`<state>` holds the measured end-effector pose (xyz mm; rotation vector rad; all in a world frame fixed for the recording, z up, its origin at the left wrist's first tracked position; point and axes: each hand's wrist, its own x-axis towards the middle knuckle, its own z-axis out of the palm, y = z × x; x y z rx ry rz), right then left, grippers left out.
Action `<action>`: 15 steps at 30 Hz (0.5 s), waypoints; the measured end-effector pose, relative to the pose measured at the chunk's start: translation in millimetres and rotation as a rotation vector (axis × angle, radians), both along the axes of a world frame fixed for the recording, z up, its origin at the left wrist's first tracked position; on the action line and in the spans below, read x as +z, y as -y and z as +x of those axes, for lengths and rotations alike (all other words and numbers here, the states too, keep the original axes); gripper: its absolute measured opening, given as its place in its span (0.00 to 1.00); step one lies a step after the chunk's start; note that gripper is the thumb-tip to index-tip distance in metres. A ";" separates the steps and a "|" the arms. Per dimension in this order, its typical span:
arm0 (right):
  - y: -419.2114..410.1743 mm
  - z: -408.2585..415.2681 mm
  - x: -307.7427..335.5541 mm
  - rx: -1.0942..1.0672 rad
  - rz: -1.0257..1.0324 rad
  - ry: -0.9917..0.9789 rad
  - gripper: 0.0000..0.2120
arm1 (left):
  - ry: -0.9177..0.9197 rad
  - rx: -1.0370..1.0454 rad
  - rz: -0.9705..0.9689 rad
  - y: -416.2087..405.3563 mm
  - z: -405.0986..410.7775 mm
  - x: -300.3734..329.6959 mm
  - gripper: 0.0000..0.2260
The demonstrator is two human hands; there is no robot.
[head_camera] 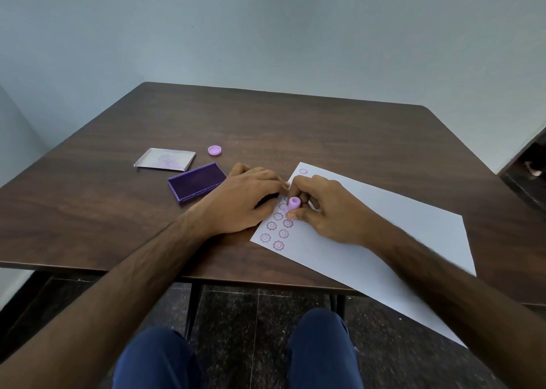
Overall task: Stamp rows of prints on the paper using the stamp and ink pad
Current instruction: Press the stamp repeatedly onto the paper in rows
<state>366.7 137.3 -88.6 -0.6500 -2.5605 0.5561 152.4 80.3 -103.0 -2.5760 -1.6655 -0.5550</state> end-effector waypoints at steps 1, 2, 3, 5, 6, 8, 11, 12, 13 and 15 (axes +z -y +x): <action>-0.4 -0.4 0.6 -0.001 -0.003 0.004 0.10 | 0.003 0.000 -0.001 0.0 0.0 -0.2 0.14; -0.5 -0.4 1.0 -0.005 -0.007 0.003 0.10 | 0.004 0.000 -0.001 0.1 0.1 -0.4 0.14; -1.0 -0.6 0.7 -0.012 -0.011 0.001 0.11 | 0.006 0.000 -0.001 0.2 0.1 -0.4 0.14; -1.3 -0.6 0.8 -0.029 -0.017 0.009 0.11 | 0.008 0.001 0.000 0.3 0.3 0.0 0.14; -1.5 -0.7 1.3 -0.035 -0.017 0.017 0.11 | 0.008 0.001 -0.001 0.5 0.2 0.3 0.14; -1.8 -1.1 3.5 -0.033 -0.021 0.035 0.11 | 0.005 0.003 -0.002 0.6 0.1 0.1 0.14; -0.5 -2.3 7.9 -0.017 -0.029 0.067 0.10 | -0.002 0.008 0.007 0.7 -0.2 -0.3 0.13; 0.2 -2.6 8.7 -0.022 -0.032 0.077 0.11 | 0.000 0.007 0.005 0.5 -0.3 -0.3 0.13; 0.5 -2.8 8.6 -0.032 -0.035 0.082 0.11 | 0.003 0.004 0.000 0.3 -0.4 0.0 0.13; 1.6 -2.7 7.6 -0.048 -0.042 0.080 0.11 | 0.007 0.001 -0.005 0.2 0.2 0.1 0.14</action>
